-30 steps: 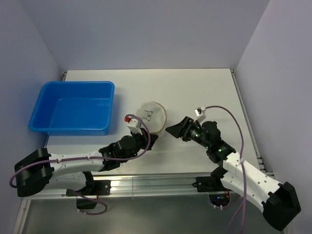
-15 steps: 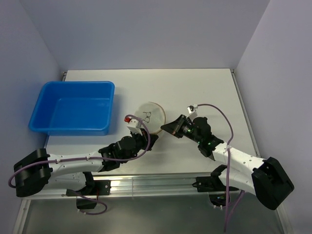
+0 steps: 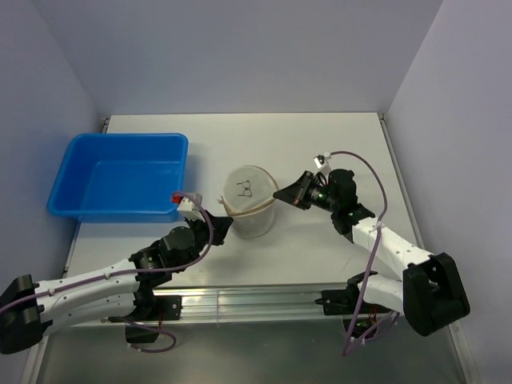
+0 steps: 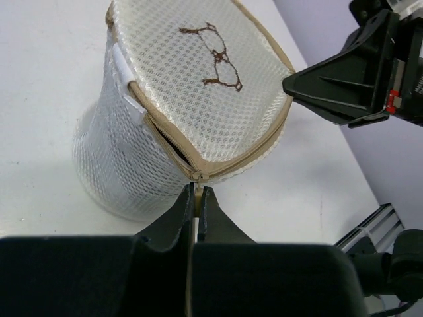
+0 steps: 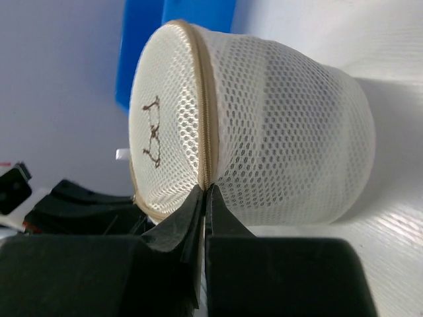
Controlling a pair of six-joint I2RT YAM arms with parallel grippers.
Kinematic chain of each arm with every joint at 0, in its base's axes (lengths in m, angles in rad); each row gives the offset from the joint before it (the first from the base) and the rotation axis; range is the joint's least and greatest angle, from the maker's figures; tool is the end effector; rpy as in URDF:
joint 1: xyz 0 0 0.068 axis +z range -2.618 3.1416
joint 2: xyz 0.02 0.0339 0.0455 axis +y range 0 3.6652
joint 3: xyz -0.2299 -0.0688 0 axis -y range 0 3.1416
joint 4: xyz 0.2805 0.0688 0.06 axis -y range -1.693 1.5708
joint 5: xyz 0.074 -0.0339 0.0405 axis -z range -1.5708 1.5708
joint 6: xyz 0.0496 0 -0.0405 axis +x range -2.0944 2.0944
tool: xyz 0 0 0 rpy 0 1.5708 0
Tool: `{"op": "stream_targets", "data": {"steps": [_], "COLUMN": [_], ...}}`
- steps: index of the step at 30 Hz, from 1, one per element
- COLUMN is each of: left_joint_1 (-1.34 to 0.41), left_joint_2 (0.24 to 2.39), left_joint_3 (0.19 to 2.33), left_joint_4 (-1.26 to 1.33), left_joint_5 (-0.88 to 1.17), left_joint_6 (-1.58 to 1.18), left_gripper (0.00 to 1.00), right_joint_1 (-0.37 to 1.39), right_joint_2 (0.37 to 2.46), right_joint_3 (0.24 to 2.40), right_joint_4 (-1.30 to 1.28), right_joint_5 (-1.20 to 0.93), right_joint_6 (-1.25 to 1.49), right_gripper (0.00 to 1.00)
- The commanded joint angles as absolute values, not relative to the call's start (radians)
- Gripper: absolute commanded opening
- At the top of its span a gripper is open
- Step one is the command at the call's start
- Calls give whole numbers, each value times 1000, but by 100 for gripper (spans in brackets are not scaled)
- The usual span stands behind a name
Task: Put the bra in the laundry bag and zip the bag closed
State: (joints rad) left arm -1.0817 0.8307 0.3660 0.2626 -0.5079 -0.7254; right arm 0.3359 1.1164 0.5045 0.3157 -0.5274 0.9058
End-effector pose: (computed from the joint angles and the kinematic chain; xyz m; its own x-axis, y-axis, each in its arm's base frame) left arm 0.1423 -0.2160 0.1876 -0.4338 -0.4188 -0.7978 0.3471 0.7394 -0.5769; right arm 0.2702 0.1208 0.1739 -0.7518 0.4578 -0.4746 -0.2393 0.4812 0.8433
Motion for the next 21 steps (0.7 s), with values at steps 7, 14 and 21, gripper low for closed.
{"op": "stream_targets", "data": {"steps": [7, 14, 21], "left_joint_1": [-1051, -1100, -1141], "left_joint_2": [857, 1015, 1129], "left_joint_3": [348, 417, 457], "left_joint_4": [302, 494, 574], "left_joint_5": [-474, -452, -396], "left_joint_6": [-744, -764, -756], "left_gripper": [0, 0, 0], "right_joint_1": [261, 458, 609], "right_joint_2": [1220, 1040, 893], "right_joint_3": [679, 510, 379], "right_joint_4": [259, 271, 325], "right_joint_5": [-439, -305, -261], "right_joint_6": [768, 827, 968], "right_gripper": [28, 78, 73]}}
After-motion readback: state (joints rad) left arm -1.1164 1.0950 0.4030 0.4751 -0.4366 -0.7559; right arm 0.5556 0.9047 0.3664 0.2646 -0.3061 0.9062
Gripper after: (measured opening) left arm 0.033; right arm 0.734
